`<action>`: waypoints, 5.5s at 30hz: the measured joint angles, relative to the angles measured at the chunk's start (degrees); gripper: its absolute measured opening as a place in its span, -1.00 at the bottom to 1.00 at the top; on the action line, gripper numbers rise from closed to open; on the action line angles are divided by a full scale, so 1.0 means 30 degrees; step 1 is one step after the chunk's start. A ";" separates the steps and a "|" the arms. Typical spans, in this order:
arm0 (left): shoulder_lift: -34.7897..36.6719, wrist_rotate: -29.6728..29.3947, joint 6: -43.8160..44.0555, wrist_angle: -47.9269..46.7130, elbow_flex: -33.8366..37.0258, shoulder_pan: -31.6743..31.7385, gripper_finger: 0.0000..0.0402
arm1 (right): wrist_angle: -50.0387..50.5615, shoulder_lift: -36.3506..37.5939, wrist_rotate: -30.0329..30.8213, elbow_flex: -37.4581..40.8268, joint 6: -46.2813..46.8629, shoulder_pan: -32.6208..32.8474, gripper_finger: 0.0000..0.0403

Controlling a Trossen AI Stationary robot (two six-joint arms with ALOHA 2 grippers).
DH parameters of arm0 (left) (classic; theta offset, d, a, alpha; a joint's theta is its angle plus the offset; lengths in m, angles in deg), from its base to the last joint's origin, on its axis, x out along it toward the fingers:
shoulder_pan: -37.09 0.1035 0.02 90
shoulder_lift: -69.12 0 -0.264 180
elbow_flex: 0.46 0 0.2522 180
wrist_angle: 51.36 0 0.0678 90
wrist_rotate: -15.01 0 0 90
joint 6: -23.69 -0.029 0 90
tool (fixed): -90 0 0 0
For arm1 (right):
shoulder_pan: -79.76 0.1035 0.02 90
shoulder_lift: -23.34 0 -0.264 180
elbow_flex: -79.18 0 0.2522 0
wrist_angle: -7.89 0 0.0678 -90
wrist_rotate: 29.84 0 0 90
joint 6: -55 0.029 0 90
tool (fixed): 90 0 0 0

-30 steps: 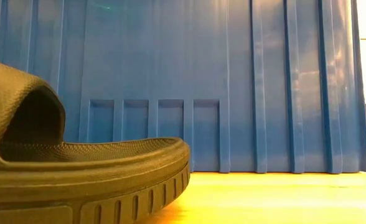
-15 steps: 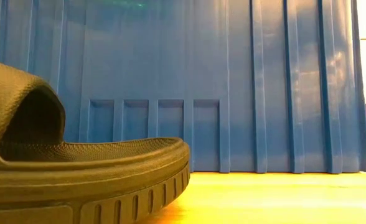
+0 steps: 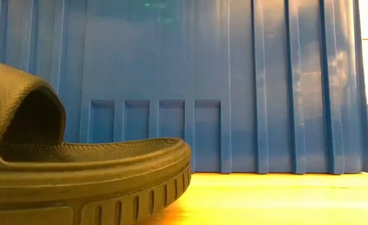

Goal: Pick and place slides into bin
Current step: Put the black slide into the blue bin

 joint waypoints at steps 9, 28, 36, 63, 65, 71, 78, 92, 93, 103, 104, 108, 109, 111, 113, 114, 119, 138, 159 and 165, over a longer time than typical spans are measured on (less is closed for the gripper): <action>-0.1360 0.0007 0.2448 -0.4107 -0.1792 -0.2766 -0.09 | 0.0004 0.0007 -0.0078 0.0000 0.0007 0.0000 -0.76; -0.1784 -0.1908 1.2677 -1.1425 -0.1655 -0.9857 -0.09 | 0.1639 -0.0170 0.0002 0.0029 -0.0005 0.0000 -0.76; -0.3213 -0.6361 1.6410 -1.1715 -0.1648 -1.2277 -0.09 | 0.1642 -0.0204 0.0002 0.0036 -0.0022 -0.0003 -0.76; -1.0315 -1.5605 2.2834 -1.3259 -0.1684 -1.6751 -0.09 | 0.1699 -0.0211 0.0016 0.0045 -0.0146 -0.0006 -0.77; -1.0722 -1.5080 2.2881 -1.3264 -0.1684 -1.6815 -0.09 | 0.1698 -0.0211 0.0016 0.0051 -0.0146 -0.0007 -0.77; -1.1745 -1.5940 2.3359 -1.3026 -0.1906 -1.6921 -0.09 | 0.1698 -0.0211 0.0024 0.0051 -0.0160 -0.0004 -0.77; -1.2407 -1.8447 2.3264 -1.1453 -0.1880 -1.6861 -0.09 | 0.1690 -0.0211 0.0031 0.0058 -0.0073 -0.0007 -0.77; -1.3281 -1.9814 2.1788 -0.8526 -0.1482 -1.6403 -0.19 | 0.1691 -0.0299 0.0722 0.0058 -0.0116 -0.0006 -0.76; -1.3281 -1.9817 2.1671 -0.8531 -0.1470 -1.6403 -0.24 | 0.1690 -0.0299 0.0842 0.0058 -0.0153 -0.0007 -0.76; -1.3066 -1.9883 2.0724 -0.8296 -0.1376 -1.6403 -0.95 | 0.1692 -0.0299 0.1058 0.0058 -0.0198 -0.0002 -0.76; -1.2971 -1.9883 2.0587 -0.8303 -0.1376 -1.6403 -0.95 | 0.1695 -0.0299 0.1058 0.0058 -0.0214 -0.0007 -0.76; -1.2231 -1.9359 1.9489 -0.8348 -0.1370 -1.6403 -0.99 | 0.1692 -0.0299 0.1053 0.0058 -0.0217 -0.0005 -0.76; -1.1891 -1.9038 1.8990 -0.8362 -0.1363 -1.6403 -0.99 | 0.1698 -0.0299 0.1051 0.0058 -0.0219 -0.0007 -0.76; -1.1193 -1.8416 1.7730 -0.8354 -0.1356 -1.6382 -0.99 | 0.1696 -0.0291 0.1051 0.0058 -0.0219 -0.0007 -0.76; -1.0392 -1.8067 1.6662 -0.8732 -0.1352 -1.6327 -0.99 | 0.1704 -0.0299 0.1044 0.0058 -0.0226 0.0000 -0.76; -1.0022 -1.8051 1.6189 -0.8958 -0.1349 -1.6252 -0.99 | 0.1712 -0.0299 0.1044 0.0058 -0.0302 -0.0001 -0.76; -0.7926 -1.8025 1.2389 -0.9798 -0.1241 -1.5743 -1.00 | 0.1705 -0.0299 0.1036 0.0058 -0.0313 -0.0007 -0.76; -0.2337 -1.7014 0.1464 -0.5520 -0.1152 -1.4915 -1.00 | 0.1711 -0.0299 0.1014 0.0058 -0.0204 0.0000 -0.76; -0.1690 -1.0354 -0.4608 -0.5182 -0.1181 -0.9074 -1.00 | 0.0847 -0.0226 0.2013 -0.0090 -0.0021 -0.0002 -0.77; -0.1639 -0.8020 -0.6145 -0.5632 -0.1181 -0.7046 -1.00 | 0.0874 -0.0215 0.2020 -0.0659 -0.0357 -0.0004 -0.77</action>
